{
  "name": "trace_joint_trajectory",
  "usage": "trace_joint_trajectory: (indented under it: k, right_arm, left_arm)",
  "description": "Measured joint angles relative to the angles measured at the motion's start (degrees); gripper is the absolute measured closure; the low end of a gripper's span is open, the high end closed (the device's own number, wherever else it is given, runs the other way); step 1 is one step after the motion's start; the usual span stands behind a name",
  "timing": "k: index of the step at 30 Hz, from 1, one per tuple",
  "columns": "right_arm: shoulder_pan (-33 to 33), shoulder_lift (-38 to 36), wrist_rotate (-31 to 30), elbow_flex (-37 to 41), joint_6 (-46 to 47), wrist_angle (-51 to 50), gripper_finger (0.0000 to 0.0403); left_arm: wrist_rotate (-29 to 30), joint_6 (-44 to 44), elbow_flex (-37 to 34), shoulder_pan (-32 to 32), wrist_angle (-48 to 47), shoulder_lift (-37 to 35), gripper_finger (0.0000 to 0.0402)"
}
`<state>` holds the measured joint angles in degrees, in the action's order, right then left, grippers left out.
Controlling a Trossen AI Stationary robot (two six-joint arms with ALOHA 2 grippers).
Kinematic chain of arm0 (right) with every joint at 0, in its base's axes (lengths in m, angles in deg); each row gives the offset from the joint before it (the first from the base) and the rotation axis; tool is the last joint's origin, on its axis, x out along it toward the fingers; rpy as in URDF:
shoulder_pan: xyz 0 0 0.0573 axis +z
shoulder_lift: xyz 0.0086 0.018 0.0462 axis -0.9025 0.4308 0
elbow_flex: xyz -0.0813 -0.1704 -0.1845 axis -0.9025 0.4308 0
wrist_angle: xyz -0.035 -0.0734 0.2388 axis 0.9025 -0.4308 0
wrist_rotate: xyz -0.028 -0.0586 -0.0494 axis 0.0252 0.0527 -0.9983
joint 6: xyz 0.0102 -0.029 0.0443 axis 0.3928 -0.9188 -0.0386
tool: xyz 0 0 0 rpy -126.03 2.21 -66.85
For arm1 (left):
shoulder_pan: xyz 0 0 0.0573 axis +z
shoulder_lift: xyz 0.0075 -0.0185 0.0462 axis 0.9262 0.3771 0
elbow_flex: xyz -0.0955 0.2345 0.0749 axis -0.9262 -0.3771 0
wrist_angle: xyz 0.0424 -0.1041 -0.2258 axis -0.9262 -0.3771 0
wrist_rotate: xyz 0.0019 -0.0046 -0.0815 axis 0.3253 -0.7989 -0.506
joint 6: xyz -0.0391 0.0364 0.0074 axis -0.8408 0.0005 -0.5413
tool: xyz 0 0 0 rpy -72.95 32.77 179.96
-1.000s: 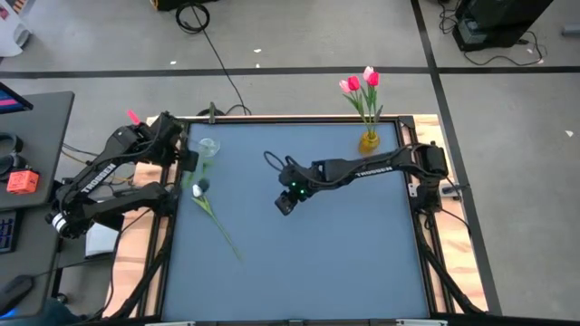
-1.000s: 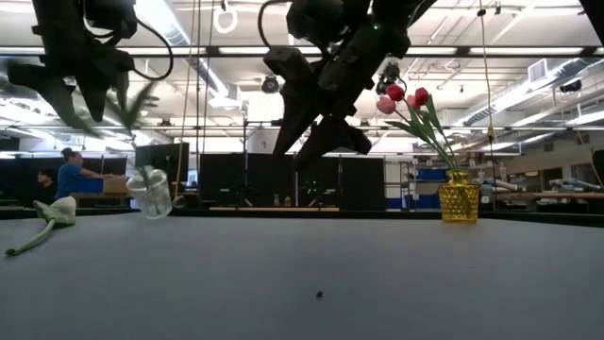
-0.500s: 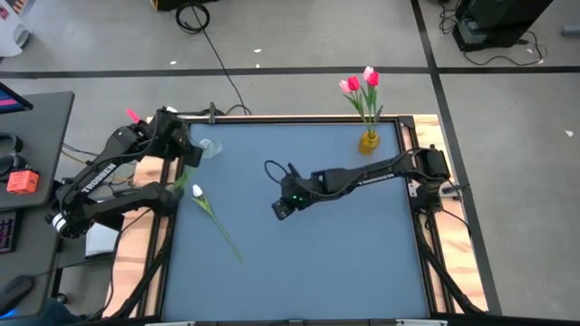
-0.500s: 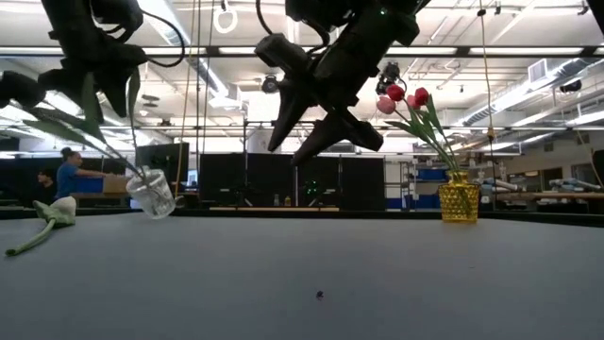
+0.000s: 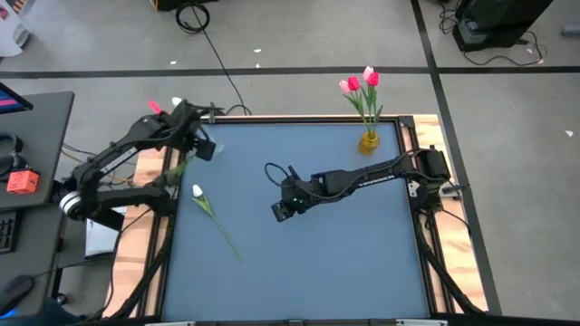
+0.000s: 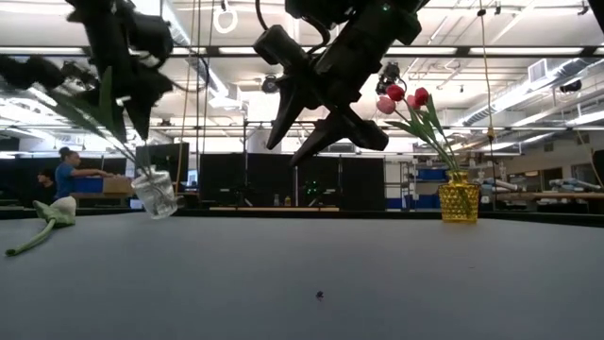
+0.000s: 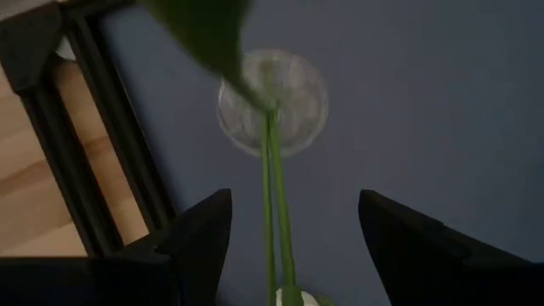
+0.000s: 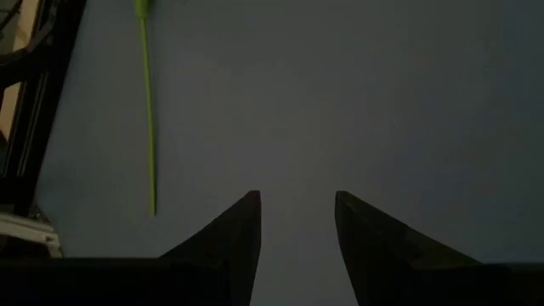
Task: Sort flowers into vase by color
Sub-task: Put the white flower into the transparent vase
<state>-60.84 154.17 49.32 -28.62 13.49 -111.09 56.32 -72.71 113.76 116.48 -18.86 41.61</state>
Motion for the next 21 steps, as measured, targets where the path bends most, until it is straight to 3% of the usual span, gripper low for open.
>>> trace_joint_trajectory:
  k: [9, 21]
  right_arm:
    - [-1.30, 0.00, 2.02, 0.00, -3.10, -0.15, 0.0243]
    - [-5.67, 0.00, 4.04, 0.00, -9.48, -0.14, 0.0243]
  left_arm:
    - [-0.99, 0.51, 1.17, 2.28, 2.73, 6.55, 0.0139]
    - [-0.96, 6.45, 18.13, 5.26, 3.03, 12.95, 0.0139]
